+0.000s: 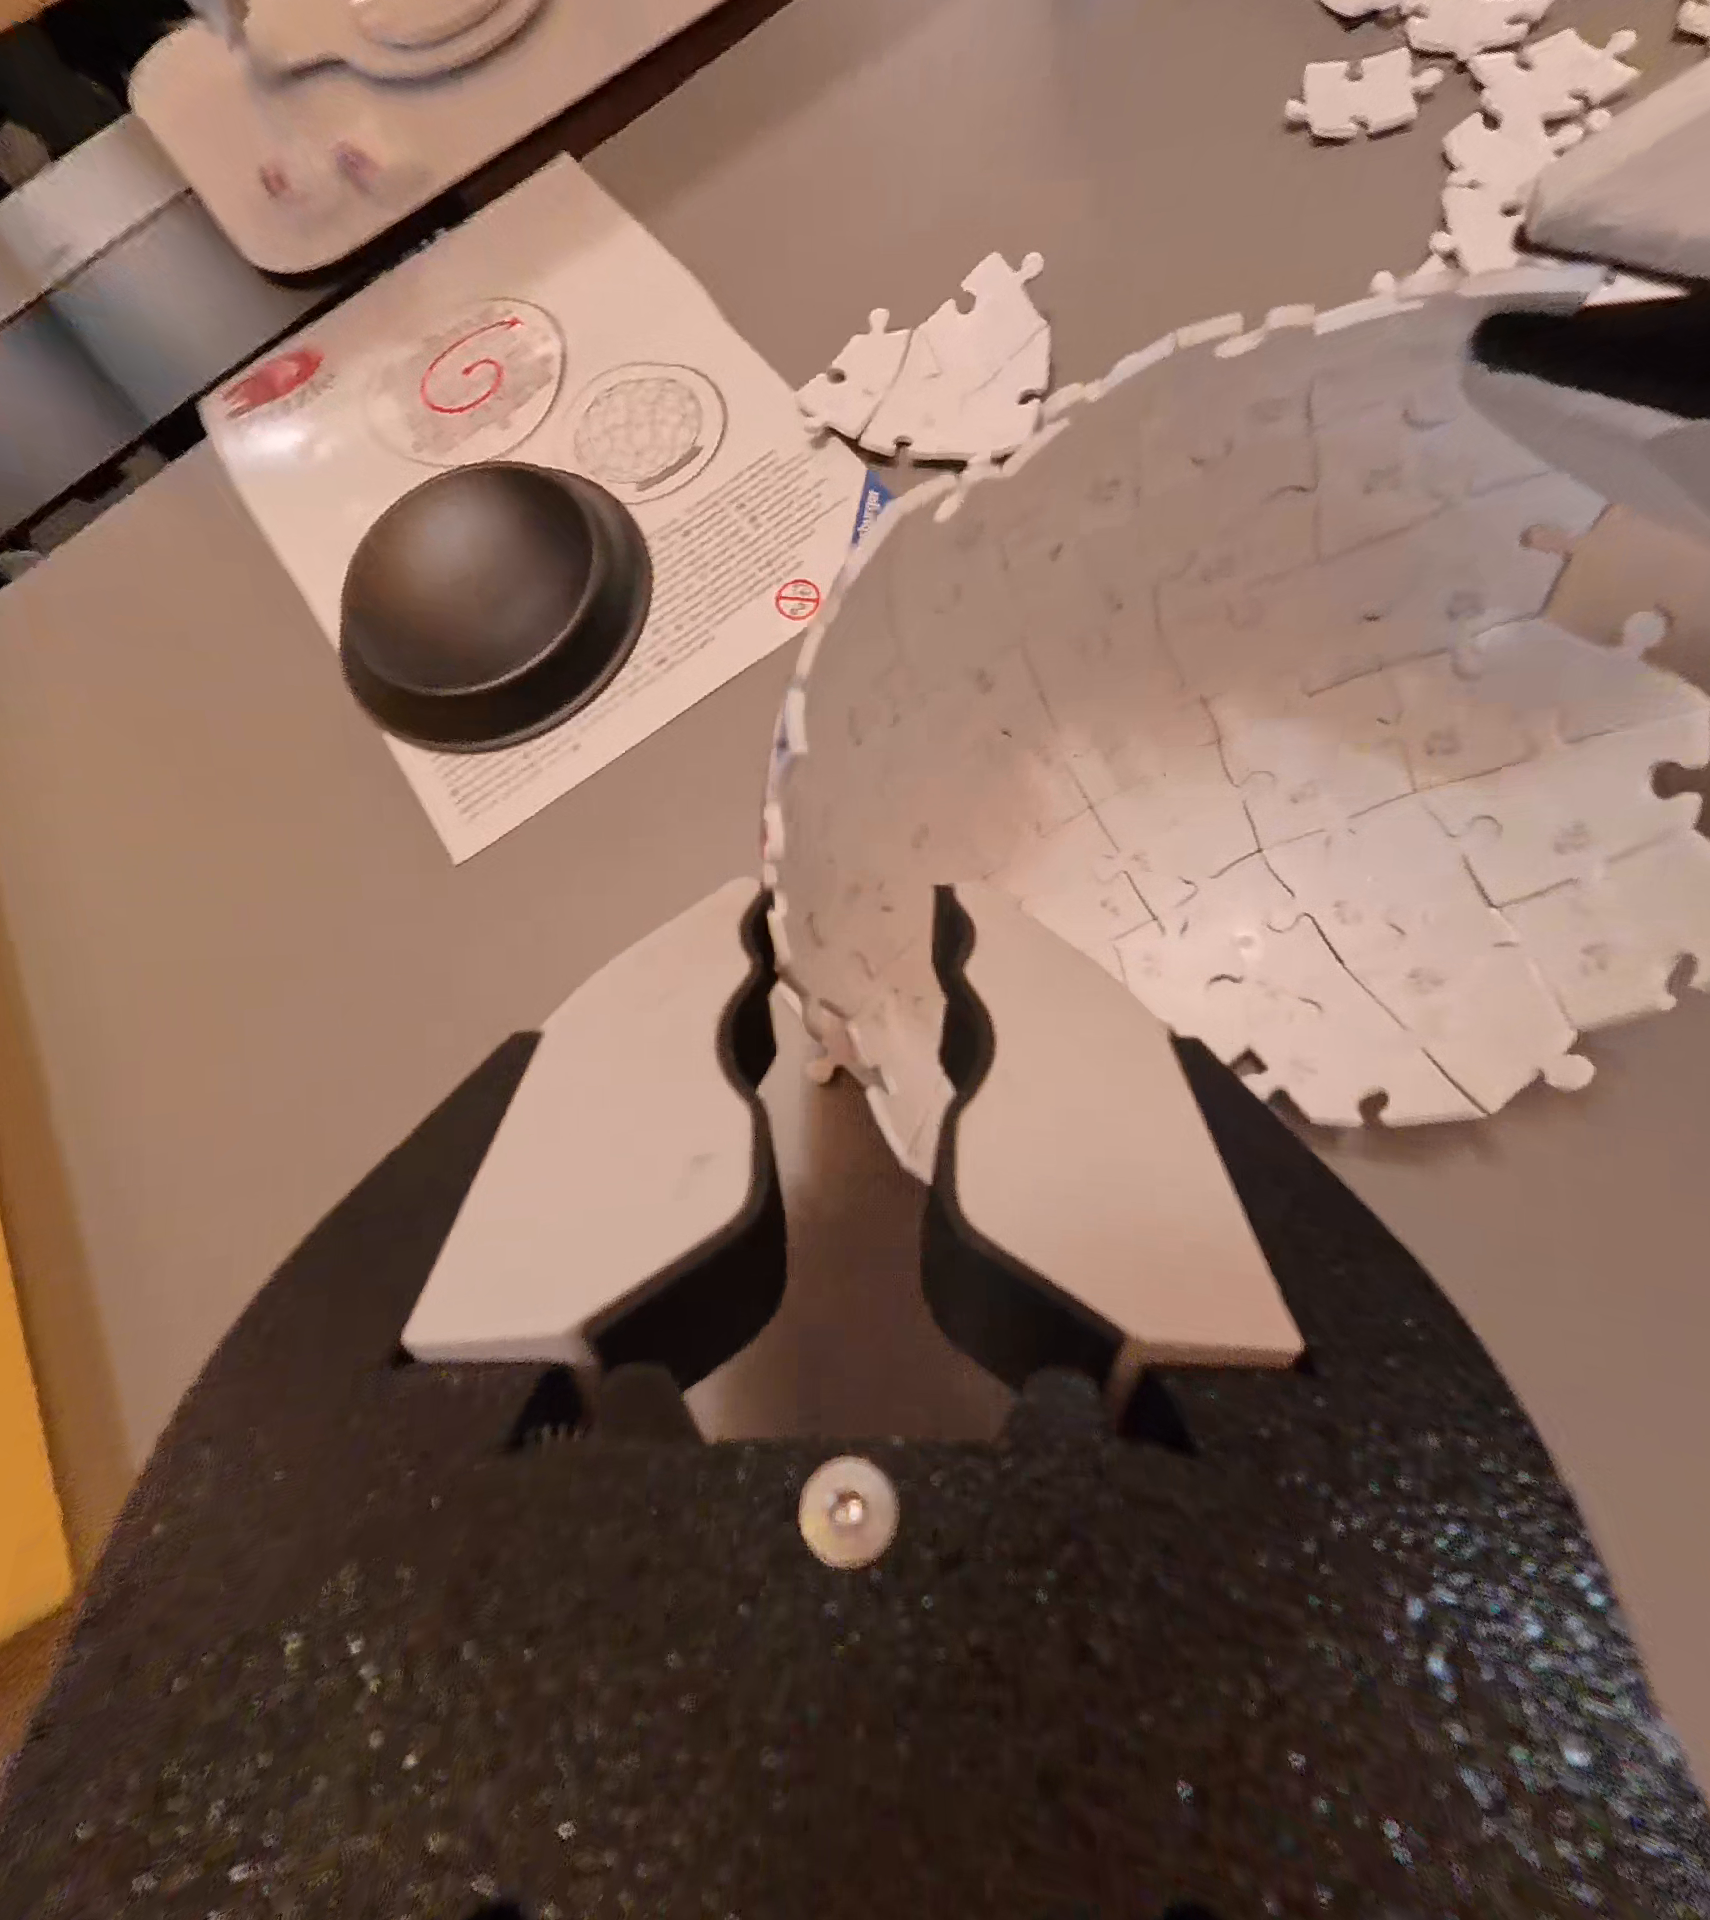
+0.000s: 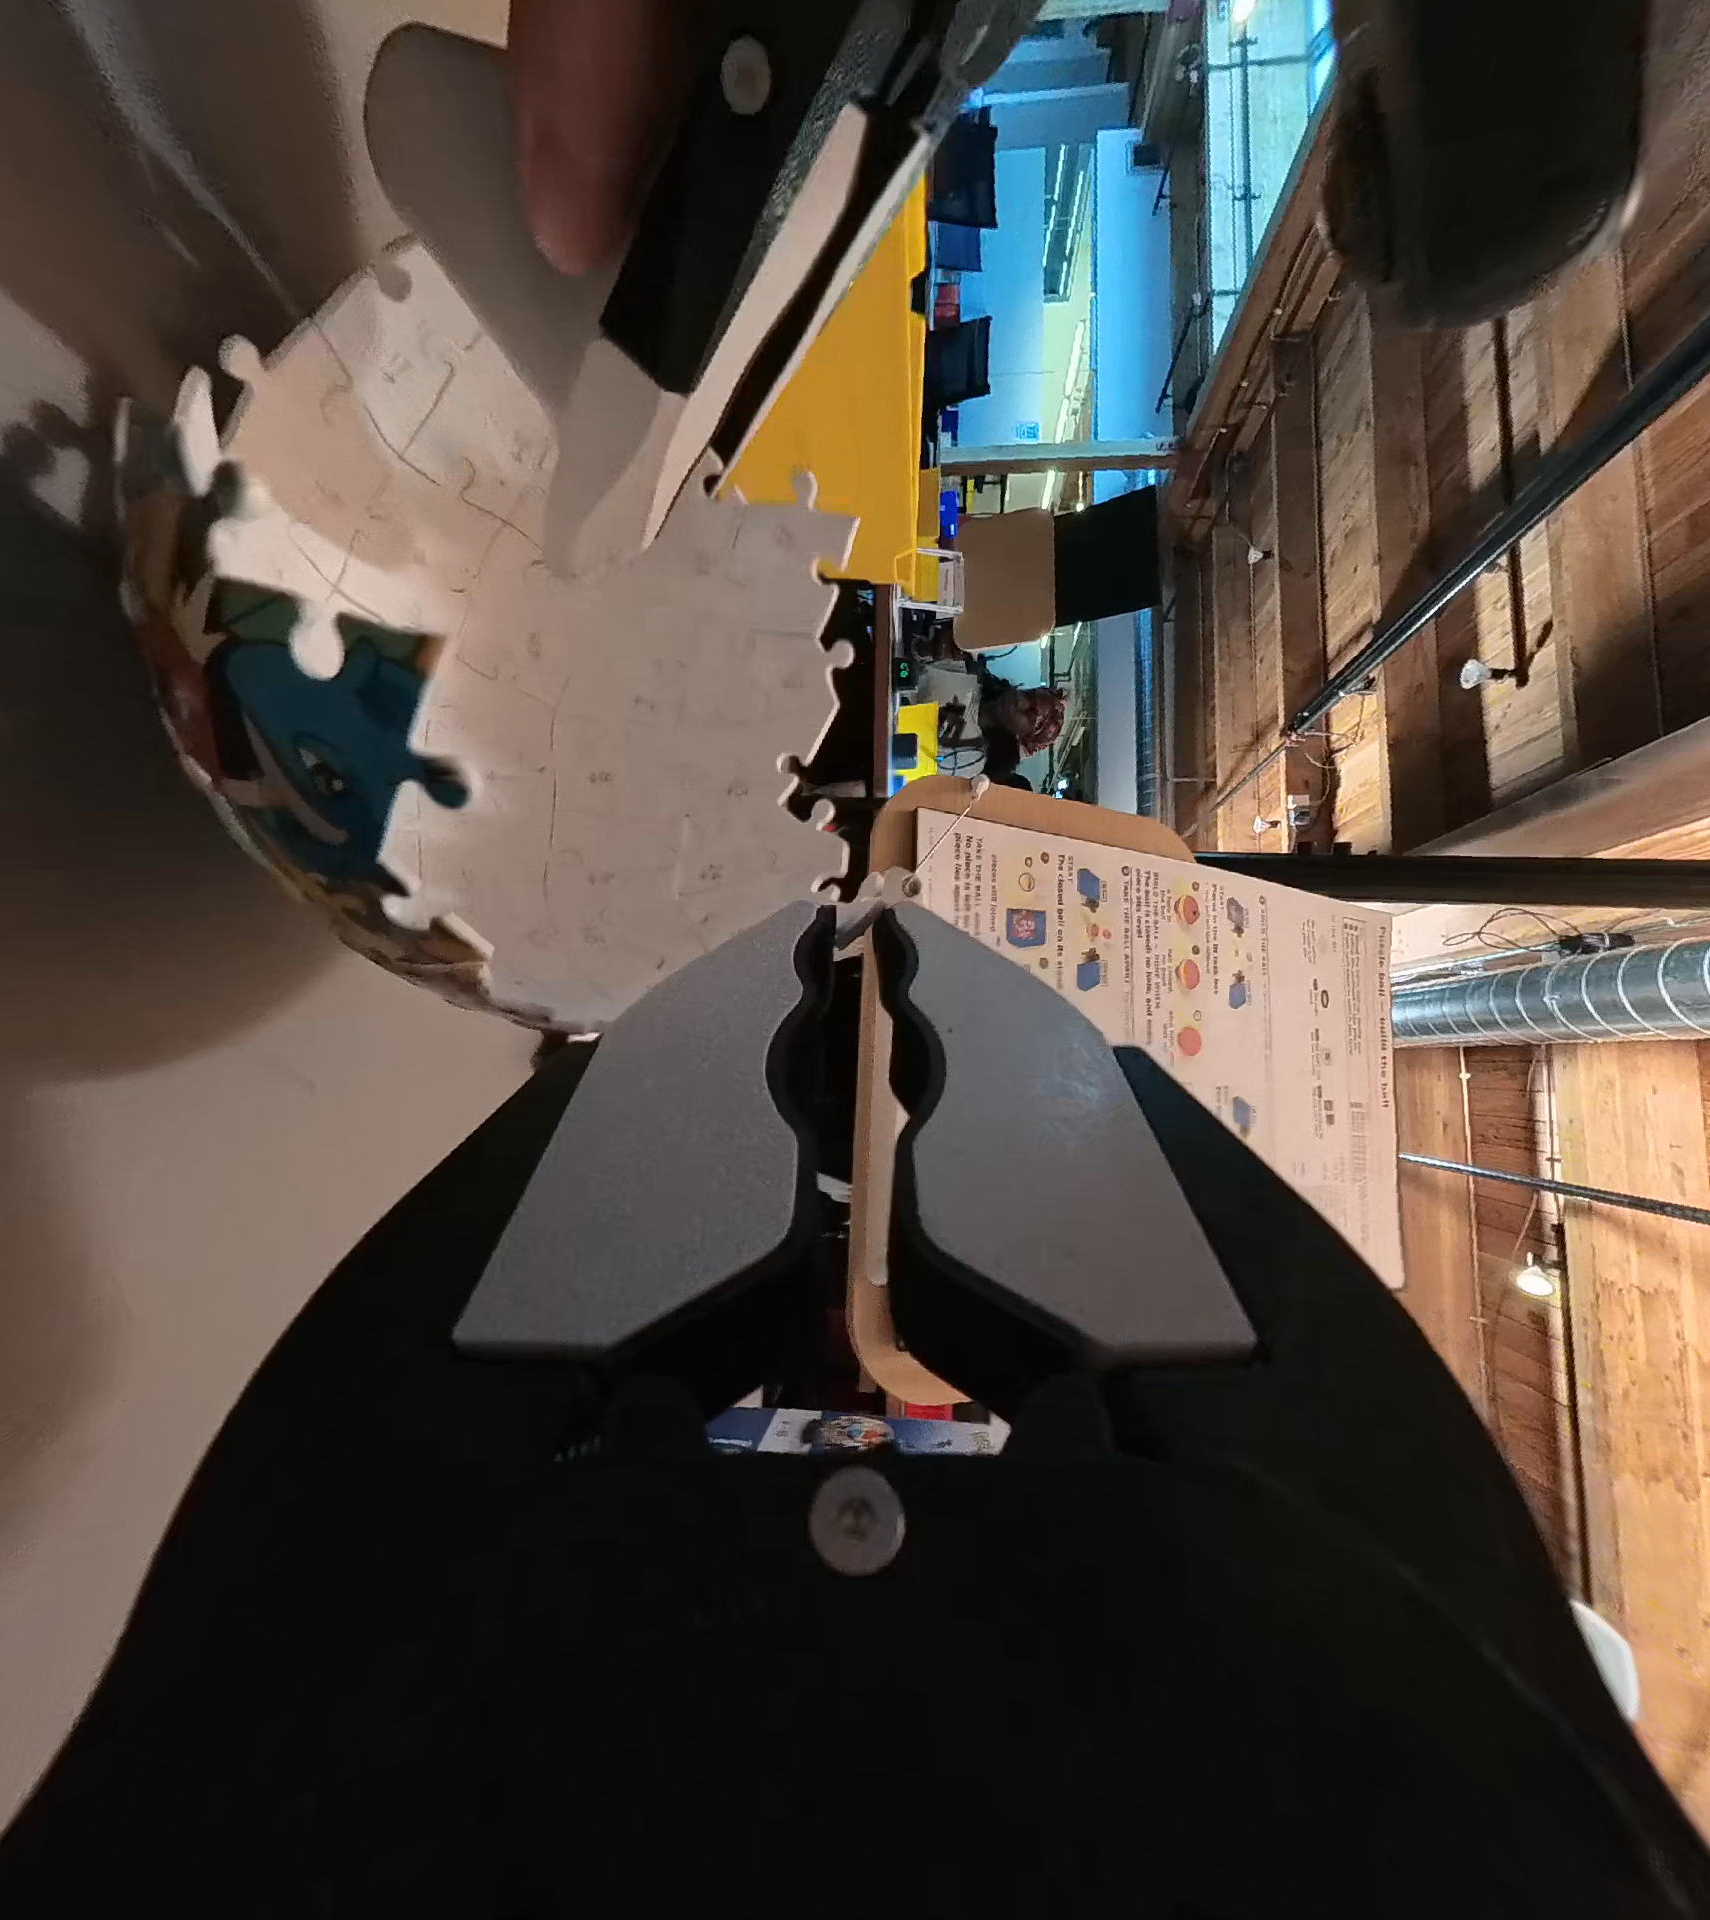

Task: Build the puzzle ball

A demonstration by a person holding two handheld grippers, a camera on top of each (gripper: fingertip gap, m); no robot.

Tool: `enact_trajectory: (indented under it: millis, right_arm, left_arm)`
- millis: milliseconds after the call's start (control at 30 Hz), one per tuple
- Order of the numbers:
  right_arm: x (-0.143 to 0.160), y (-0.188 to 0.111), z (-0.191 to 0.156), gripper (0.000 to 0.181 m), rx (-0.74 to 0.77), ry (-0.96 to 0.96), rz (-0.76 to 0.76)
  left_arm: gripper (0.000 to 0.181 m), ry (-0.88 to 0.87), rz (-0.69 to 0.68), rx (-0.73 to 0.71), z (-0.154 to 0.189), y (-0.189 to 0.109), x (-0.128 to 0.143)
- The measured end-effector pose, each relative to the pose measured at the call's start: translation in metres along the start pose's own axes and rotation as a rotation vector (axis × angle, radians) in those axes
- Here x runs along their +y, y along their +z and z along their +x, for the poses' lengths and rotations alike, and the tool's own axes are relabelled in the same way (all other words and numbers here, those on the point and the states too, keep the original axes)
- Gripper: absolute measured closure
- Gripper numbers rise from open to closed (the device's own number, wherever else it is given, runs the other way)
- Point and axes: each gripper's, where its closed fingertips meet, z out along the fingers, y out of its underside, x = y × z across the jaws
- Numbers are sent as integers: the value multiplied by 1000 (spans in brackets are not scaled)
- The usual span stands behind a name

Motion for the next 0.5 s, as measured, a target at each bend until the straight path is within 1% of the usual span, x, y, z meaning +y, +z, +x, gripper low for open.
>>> enact_trajectory:
  millis: [67,167,267,300,400,467,500]
  right_arm:
    - [1,0,0,174,-1,23,2]
    - [3,-1,-1,160,-25,68,0]
    - [3,-8,-7,146,-97,199,31]
    - [2,-12,-9,141,-126,266,49]
    - [10,-24,-15,110,-204,518,42]
    - [13,-32,-15,100,-231,737,38]
    - [13,-35,-15,98,-246,867,40]
  left_arm:
    - [157,-45,12,23,-2,5,-1]
    - [169,-148,62,61,-4,5,-6]
    - [178,-185,150,64,-5,0,-15]
    - [178,-194,168,62,-5,-1,-16]
    - [178,-211,176,19,-7,-2,-12]
    - [178,-242,204,14,-7,-4,-13]
    - [178,-263,218,13,-7,-5,-13]
